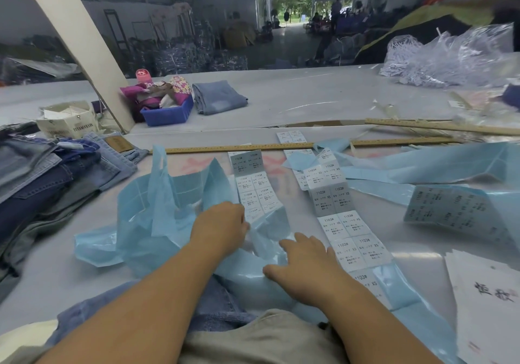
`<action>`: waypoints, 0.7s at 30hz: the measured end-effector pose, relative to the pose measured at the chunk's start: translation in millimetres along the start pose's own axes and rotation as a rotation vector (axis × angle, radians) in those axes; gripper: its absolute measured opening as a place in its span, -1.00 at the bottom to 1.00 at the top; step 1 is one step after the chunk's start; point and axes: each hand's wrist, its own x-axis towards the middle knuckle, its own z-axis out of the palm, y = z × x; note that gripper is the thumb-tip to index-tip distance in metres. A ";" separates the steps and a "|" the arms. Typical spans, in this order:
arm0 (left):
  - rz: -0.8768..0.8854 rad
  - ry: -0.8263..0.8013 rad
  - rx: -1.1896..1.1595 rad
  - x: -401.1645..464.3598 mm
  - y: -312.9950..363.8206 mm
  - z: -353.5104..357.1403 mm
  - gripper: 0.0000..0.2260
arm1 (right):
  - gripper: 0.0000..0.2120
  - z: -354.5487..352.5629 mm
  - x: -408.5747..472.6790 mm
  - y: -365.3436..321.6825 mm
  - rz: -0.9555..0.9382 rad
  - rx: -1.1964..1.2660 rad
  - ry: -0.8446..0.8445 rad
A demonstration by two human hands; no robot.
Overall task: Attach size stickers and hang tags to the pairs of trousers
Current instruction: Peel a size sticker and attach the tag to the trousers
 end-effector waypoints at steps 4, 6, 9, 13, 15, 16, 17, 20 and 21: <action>0.171 -0.015 -0.150 -14.3 37.3 -8.0 -0.80 | -0.38 -19.9 -4.8 20.9 0.238 -0.010 0.077; 0.256 -0.098 -0.143 -23.2 56.7 -4.1 -0.72 | -0.39 -25.3 -10.8 31.1 0.344 0.010 0.058; 0.307 -0.255 -0.032 -31.4 69.6 8.6 -0.56 | -0.41 -18.2 -14.5 34.3 0.302 0.052 -0.025; 0.305 -0.382 0.035 -29.2 57.7 16.0 -0.59 | -0.34 -9.9 -10.1 27.4 0.099 0.310 -0.019; 0.353 -0.287 0.081 -24.9 54.9 19.5 -0.62 | -0.33 -12.0 -9.1 25.4 0.038 0.412 0.001; 0.383 -0.229 0.077 -23.0 55.3 22.3 -0.62 | -0.37 -13.4 -7.7 26.0 0.030 0.426 0.041; 0.410 -0.192 0.049 -21.6 56.4 25.2 -0.58 | -0.42 -15.6 -5.9 27.4 0.046 0.405 0.104; 0.507 -0.259 0.049 -22.8 59.5 28.5 -0.48 | -0.46 -22.5 -3.0 31.3 0.240 0.164 0.180; 0.546 -0.293 0.081 -24.1 59.8 28.5 -0.51 | -0.46 -22.7 -3.6 31.7 0.290 0.136 0.140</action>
